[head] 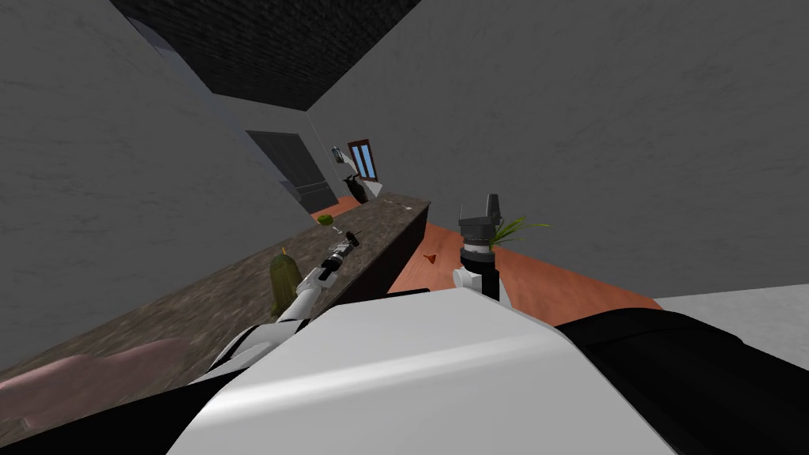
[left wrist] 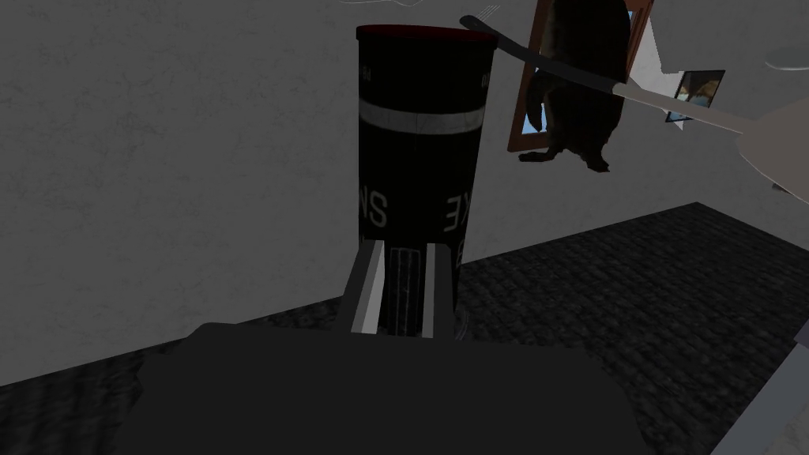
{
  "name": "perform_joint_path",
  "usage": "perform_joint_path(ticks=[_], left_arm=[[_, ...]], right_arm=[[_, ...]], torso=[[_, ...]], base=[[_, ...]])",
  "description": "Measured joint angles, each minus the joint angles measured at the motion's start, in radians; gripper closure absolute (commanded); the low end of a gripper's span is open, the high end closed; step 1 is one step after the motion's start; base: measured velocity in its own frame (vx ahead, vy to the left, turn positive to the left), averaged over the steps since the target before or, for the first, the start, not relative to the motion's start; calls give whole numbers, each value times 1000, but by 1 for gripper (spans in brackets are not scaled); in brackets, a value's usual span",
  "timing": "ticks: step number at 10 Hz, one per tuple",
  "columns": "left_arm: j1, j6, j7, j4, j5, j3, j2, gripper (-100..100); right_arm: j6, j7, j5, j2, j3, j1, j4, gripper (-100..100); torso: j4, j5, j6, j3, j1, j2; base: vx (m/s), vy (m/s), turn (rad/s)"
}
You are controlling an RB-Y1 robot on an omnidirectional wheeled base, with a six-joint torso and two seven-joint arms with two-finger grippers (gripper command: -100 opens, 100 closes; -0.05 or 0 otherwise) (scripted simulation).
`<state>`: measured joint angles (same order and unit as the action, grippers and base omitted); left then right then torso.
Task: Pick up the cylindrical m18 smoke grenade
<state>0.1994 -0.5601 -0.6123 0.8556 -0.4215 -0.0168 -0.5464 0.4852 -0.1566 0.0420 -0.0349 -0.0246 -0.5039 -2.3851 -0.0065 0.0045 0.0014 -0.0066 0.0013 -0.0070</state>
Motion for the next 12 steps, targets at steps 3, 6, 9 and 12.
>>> perform_joint_path(ticks=[3,6,9,12], left_arm=[[-101,36,24,122,-16,36,-4,100],[-192,53,43,217,-35,86,-7,100],[-284,82,73,322,-50,123,-21,100],[-342,92,85,382,-62,154,-26,0]], right_arm=[[0,0,0,0,0,0,0,0],[0,0,0,0,0,0,0,0],[0,0,0,0,0,0,0,0],[0,0,0,0,0,0,0,0]], torso=[[-1,1,-1,-1,1,0],[-1,0,0,-1,1,0],[-1,0,-1,0,0,0],[0,-1,0,0,-1,1]], base=[[20,-2,-108],[21,2,-87],[21,0,-103],[8,2,-24]])
